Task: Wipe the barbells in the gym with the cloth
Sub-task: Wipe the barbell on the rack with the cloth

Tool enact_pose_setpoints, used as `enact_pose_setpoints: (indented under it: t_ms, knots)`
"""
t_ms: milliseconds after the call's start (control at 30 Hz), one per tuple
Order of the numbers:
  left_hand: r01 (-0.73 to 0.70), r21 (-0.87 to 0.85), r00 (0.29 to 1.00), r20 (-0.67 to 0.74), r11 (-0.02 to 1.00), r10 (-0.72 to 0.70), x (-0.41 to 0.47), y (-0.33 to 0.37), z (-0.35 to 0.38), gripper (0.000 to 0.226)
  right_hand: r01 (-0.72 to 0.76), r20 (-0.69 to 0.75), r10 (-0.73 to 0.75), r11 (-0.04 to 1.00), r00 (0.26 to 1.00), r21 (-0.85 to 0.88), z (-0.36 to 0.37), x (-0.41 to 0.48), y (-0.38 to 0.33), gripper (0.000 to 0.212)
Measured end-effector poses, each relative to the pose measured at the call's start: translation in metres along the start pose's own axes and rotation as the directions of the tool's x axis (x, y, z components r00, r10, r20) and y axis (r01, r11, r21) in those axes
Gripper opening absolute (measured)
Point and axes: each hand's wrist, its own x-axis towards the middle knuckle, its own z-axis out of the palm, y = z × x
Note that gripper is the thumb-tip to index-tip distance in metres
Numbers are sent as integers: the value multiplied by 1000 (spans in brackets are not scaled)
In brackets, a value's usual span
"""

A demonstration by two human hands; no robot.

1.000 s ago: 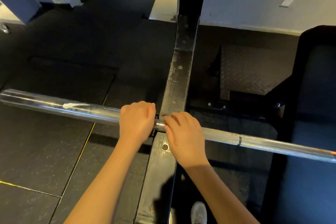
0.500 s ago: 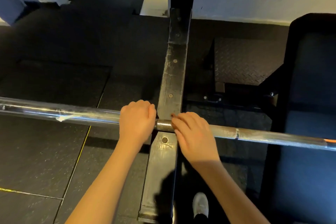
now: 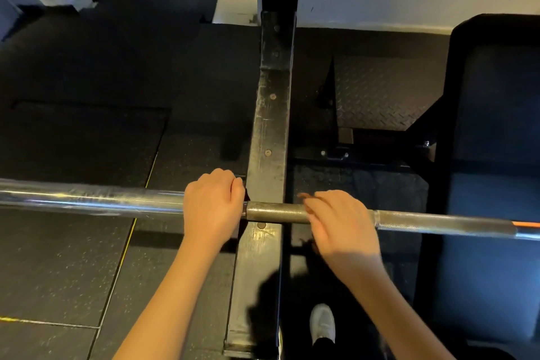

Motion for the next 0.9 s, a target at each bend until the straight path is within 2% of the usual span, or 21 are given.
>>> enact_pose_setpoints:
  t_ms: [67,167,233,300,400,467,533,600,700,733,800,900]
  knots:
    - [-65,30,997,-38,997,66,-10,-4,2,43,-103,-58,105,994,993,38,-6,-15,23,37]
    - [-114,-43,987,-119,992,109,-28,-10,5,43,-256,-197,256,966,947,23,2,-33,18,35]
    - [-122,-74,985,-132,990,112,-40,-13,7,43,-295,-131,291,956,948,-7,10,-23,-9,27]
    - [-132,-96,985,-126,987,119,-49,-14,8,44,-216,-19,217,975,976,42,12,-7,-38,21]
    - [-164,-99,983,-100,981,154,-59,-19,9,45,-26,-3,26,994,1000,108,10,-5,-54,35]
    - [-173,-95,984,-65,980,167,-66,-24,7,48,32,29,-35,994,999,103,2,-15,-36,39]
    - [-189,-80,982,-32,979,187,-74,-29,5,51,-22,63,16,995,998,99,-3,-30,-7,41]
    - [-192,-79,981,-6,978,192,-81,-31,5,54,-146,107,137,986,985,81,-4,-41,12,45]
    - [-166,-106,985,24,980,170,-91,-30,2,56,-279,121,270,959,955,57,4,-42,-18,47]
    - [-156,-119,986,32,981,161,-94,-30,0,56,-263,110,255,963,961,64,6,-36,-34,41]
    - [-147,-134,987,43,980,154,-98,-30,-5,55,-144,75,134,980,988,137,8,-29,-62,25]
    - [-151,-124,985,63,981,159,-98,-34,-17,56,-5,95,-15,978,995,209,1,-30,-63,36]
